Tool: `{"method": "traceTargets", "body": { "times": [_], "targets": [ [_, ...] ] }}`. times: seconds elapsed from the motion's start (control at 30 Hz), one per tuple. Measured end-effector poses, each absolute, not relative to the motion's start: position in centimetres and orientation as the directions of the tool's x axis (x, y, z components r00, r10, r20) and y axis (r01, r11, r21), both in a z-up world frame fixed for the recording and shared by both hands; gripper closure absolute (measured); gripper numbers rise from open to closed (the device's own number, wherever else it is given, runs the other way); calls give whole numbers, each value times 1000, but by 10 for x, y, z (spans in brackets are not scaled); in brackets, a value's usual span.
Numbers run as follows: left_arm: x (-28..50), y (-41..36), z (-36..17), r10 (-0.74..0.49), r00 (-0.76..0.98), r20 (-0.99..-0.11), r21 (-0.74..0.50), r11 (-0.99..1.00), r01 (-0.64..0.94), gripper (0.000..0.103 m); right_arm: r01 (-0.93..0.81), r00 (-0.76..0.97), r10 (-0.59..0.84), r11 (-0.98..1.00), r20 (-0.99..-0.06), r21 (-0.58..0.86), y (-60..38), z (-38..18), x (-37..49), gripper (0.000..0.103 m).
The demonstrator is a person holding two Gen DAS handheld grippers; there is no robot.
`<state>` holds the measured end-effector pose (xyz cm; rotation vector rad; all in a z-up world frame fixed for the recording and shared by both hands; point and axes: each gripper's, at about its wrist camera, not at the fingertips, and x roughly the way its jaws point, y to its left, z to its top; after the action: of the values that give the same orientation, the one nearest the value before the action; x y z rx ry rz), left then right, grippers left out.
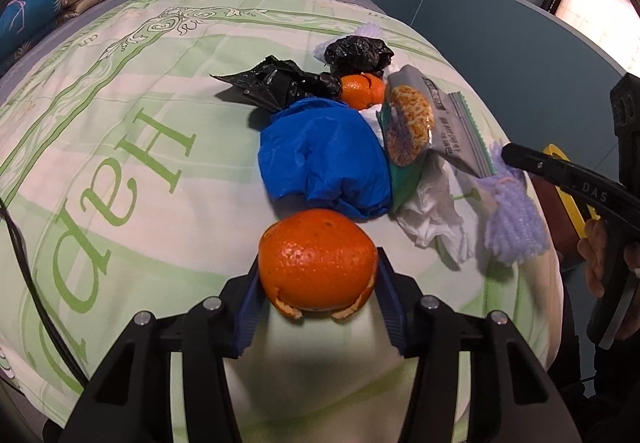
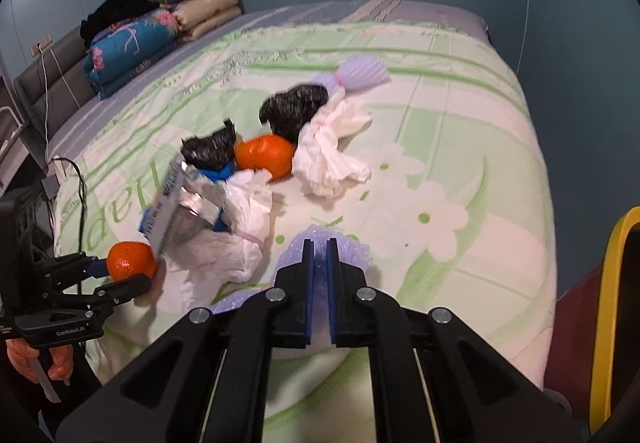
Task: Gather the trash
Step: 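Grasp the orange fruit with the left tool while the right tool grasps the purple mesh net, then carry the orange and purple mesh net with both tools over the yellow bin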
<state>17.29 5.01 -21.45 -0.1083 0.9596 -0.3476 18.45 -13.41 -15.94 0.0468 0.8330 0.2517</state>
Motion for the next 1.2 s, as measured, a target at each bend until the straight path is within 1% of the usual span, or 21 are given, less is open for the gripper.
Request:
{"method": "traceTargets", "body": {
  "times": [0.27,0.47,0.73,1.2],
  "targets": [
    [159,62,-195,-337,555,-761,-247,941,233,55,-210,692,265,964,-671,164,-145,-129,166,98],
    [147,67,-178,-337,589,-735,-248,941,229,55,-232,720,277,960,-636,155,-146,-109,149,98],
    [135,68,-153,-331,632,-700,-236,944,232,55,-239,745,285,958,-603,157,-153,-94,132,98],
    [134,39,-113,-359,673,-647,-217,933,288,55,-181,822,230,973,-520,145,-197,-59,102,98]
  ]
}}
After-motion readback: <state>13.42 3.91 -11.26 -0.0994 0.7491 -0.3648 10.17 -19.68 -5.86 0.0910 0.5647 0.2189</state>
